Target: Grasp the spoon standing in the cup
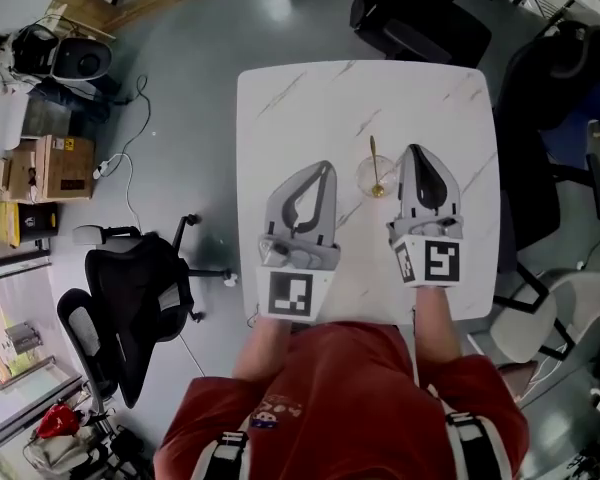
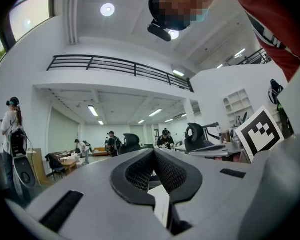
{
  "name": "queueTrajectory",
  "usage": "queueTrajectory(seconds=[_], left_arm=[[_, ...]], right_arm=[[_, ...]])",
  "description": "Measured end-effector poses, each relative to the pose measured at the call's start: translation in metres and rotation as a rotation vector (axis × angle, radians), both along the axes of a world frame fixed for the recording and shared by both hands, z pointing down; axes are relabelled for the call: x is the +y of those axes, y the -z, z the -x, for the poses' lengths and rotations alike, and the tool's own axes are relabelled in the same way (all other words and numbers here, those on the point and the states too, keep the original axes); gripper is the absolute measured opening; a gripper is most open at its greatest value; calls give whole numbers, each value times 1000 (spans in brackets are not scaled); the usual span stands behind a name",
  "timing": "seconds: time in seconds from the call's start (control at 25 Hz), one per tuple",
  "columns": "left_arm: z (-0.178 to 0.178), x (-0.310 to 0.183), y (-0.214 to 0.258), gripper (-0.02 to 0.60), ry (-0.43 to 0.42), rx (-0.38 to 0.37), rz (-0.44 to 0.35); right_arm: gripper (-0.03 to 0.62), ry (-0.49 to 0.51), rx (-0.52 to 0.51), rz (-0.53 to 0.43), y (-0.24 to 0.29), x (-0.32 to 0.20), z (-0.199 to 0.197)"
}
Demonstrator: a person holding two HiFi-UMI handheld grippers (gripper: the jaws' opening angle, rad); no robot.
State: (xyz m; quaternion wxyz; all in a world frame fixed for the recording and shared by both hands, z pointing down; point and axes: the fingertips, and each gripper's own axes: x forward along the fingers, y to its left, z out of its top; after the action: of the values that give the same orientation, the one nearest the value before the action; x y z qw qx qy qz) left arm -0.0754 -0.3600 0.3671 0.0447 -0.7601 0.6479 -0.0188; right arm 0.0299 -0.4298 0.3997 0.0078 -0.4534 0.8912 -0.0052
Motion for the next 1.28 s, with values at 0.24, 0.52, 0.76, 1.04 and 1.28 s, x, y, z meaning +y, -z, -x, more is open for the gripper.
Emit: queueTrajectory(seconds=[0.24, 0.52, 0.76, 1.04, 1.28], left_arm=[[13, -3, -25, 9, -3, 6, 51], [27, -8, -45, 9, 25, 64, 87], [33, -11, -56, 9, 33, 84, 104], [39, -13, -65, 9, 42, 91, 120], [46, -14, -68, 9, 49, 103, 129]], right_arm=[[15, 2, 39, 52, -27, -9, 13], [15, 24, 110, 133, -61, -17, 31], [17, 32, 173, 203, -88, -23, 42], [72, 56, 201, 296, -114, -27, 49], [103, 42, 282, 352, -135, -30, 55]])
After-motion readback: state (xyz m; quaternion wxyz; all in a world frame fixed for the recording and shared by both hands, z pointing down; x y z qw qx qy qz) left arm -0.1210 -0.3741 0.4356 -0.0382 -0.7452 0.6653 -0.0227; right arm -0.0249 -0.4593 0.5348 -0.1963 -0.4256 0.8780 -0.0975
